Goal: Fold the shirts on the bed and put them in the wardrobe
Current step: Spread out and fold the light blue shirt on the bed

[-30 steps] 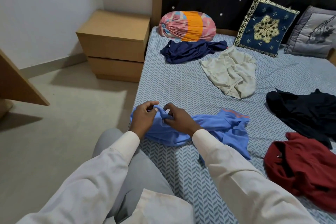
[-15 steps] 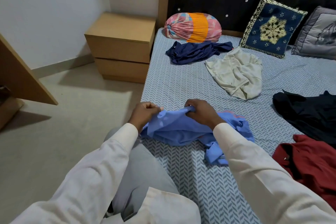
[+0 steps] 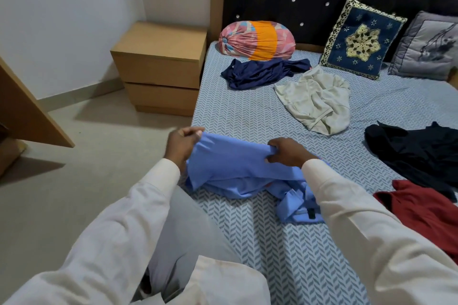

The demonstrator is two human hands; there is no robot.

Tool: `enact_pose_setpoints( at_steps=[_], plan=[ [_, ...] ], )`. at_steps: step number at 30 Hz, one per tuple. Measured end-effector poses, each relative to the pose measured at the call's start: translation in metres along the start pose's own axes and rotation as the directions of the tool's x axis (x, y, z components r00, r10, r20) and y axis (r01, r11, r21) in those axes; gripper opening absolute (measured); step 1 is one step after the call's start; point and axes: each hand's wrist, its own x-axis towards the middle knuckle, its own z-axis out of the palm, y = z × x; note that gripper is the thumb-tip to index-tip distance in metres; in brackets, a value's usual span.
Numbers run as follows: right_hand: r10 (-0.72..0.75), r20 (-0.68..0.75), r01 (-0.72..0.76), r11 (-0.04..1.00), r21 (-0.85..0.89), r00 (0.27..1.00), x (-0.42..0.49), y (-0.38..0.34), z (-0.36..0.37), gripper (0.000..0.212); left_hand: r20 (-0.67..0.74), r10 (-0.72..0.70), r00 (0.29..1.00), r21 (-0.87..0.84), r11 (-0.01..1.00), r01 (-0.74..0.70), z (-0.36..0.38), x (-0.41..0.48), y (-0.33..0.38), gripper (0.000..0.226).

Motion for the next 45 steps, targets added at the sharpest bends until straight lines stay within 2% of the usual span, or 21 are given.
enact_pose_setpoints(
  at_steps=[4, 7, 8, 10, 12, 14, 15, 16, 17, 18, 19, 20, 22, 25, 28, 32, 35, 37, 39, 42, 45],
  plan=[
    [0.147, 0.217, -0.157, 0.987, 0.027, 0.965, -0.022, 0.056, -0.025, 0.034, -0.023, 0.207, 0.978, 0.215, 0.957, -0.197, -0.022, 0.031, 0.021, 0.026],
    [0.270, 0.382, -0.302, 0.953, 0.023, 0.884, -0.035, 0.077, -0.036, 0.023, 0.086, 0.153, 0.984, 0.323, 0.931, -0.173, -0.029, 0.042, 0.020, 0.037],
    [0.303, 0.313, -0.315, 0.949, -0.011, 0.900, -0.037, 0.080, -0.036, 0.019, 0.138, 0.099, 0.985, 0.331, 0.933, -0.140, -0.027, 0.043, 0.016, 0.031],
    [0.344, -0.091, -0.350, 0.935, -0.059, 0.935, -0.040, 0.080, -0.030, 0.017, 0.178, 0.057, 0.982, 0.341, 0.933, -0.116, -0.020, 0.041, 0.008, 0.021],
    [0.368, -0.502, -0.373, 0.923, 0.096, 0.783, -0.042, 0.074, -0.020, 0.025, 0.132, 0.128, 0.983, 0.298, 0.941, -0.162, -0.014, 0.038, -0.001, 0.018],
    [0.384, -0.692, -0.360, 0.914, 0.190, 0.611, -0.044, 0.068, -0.014, 0.029, 0.045, 0.195, 0.980, 0.234, 0.952, -0.200, -0.009, 0.034, -0.006, 0.019],
    [0.382, -0.726, -0.364, 0.911, 0.193, 0.572, -0.042, 0.065, -0.009, 0.030, 0.002, 0.207, 0.978, 0.215, 0.955, -0.202, -0.009, 0.032, -0.007, 0.019],
    [0.373, -0.685, -0.387, 0.911, 0.142, 0.626, -0.044, 0.062, -0.006, 0.032, -0.033, 0.202, 0.979, 0.222, 0.956, -0.190, -0.009, 0.030, -0.010, 0.020],
    [0.385, -0.527, -0.420, 0.906, 0.057, 0.757, -0.046, 0.060, -0.004, 0.035, -0.059, 0.188, 0.980, 0.242, 0.955, -0.169, -0.008, 0.027, -0.013, 0.020],
    [0.384, -0.269, -0.412, 0.909, -0.056, 0.884, -0.048, 0.058, -0.002, 0.041, -0.077, 0.169, 0.983, 0.267, 0.953, -0.143, -0.010, 0.025, -0.018, 0.020],
    [0.407, 0.096, -0.398, 0.912, -0.104, 0.908, -0.050, 0.059, 0.007, 0.050, -0.088, 0.135, 0.987, 0.281, 0.954, -0.106, -0.011, 0.022, -0.025, 0.019],
    [0.414, 0.408, -0.408, 0.907, -0.106, 0.814, -0.051, 0.066, 0.015, 0.062, -0.097, 0.086, 0.992, 0.268, 0.962, -0.057, -0.010, 0.018, -0.032, 0.018],
    [0.398, 0.629, -0.459, 0.885, -0.074, 0.667, -0.042, 0.101, 0.049, 0.081, -0.104, -0.004, 0.995, 0.250, 0.968, 0.030, -0.010, 0.011, -0.047, 0.022],
    [0.390, 0.424, -0.404, 0.913, -0.062, 0.817, -0.024, 0.148, 0.086, 0.046, -0.086, -0.011, 0.996, 0.251, 0.967, 0.032, -0.013, 0.005, -0.063, 0.014],
    [0.309, 0.192, -0.283, 0.947, -0.151, 0.931, -0.063, 0.096, 0.048, 0.014, -0.088, 0.041, 0.995, 0.281, 0.960, -0.015, -0.014, 0.004, -0.065, 0.011],
    [0.242, -0.143, -0.225, 0.966, 0.127, 0.960, -0.072, 0.100, 0.046, 0.021, -0.094, 0.079, 0.992, 0.261, 0.964, -0.052, -0.016, 0.000, -0.063, 0.016],
    [0.214, -0.313, -0.169, 0.972, 0.165, 0.925, -0.077, 0.102, 0.045, 0.017, -0.125, 0.067, 0.990, 0.272, 0.962, -0.031, -0.018, 0.002, -0.064, 0.020],
    [0.167, -0.269, -0.140, 0.983, 0.116, 0.949, -0.077, 0.100, 0.044, 0.020, -0.150, 0.162, 0.975, 0.379, 0.921, -0.095, -0.019, 0.004, -0.065, 0.021],
    [0.134, -0.079, -0.132, 0.990, 0.040, 0.988, -0.077, 0.093, 0.046, 0.016, -0.137, 0.227, 0.964, 0.487, 0.863, -0.135, -0.022, 0.006, -0.067, 0.022],
    [0.163, 0.224, -0.156, 0.986, -0.050, 0.961, -0.077, 0.080, 0.055, 0.057, -0.116, 0.111, 0.987, 0.485, 0.874, -0.041, -0.020, 0.001, -0.061, 0.020],
    [0.255, 0.311, -0.193, 0.957, -0.216, 0.916, -0.071, 0.067, 0.060, 0.051, -0.093, -0.077, 0.993, 0.309, 0.946, 0.102, -0.013, -0.002, -0.054, 0.009]
  ],
)
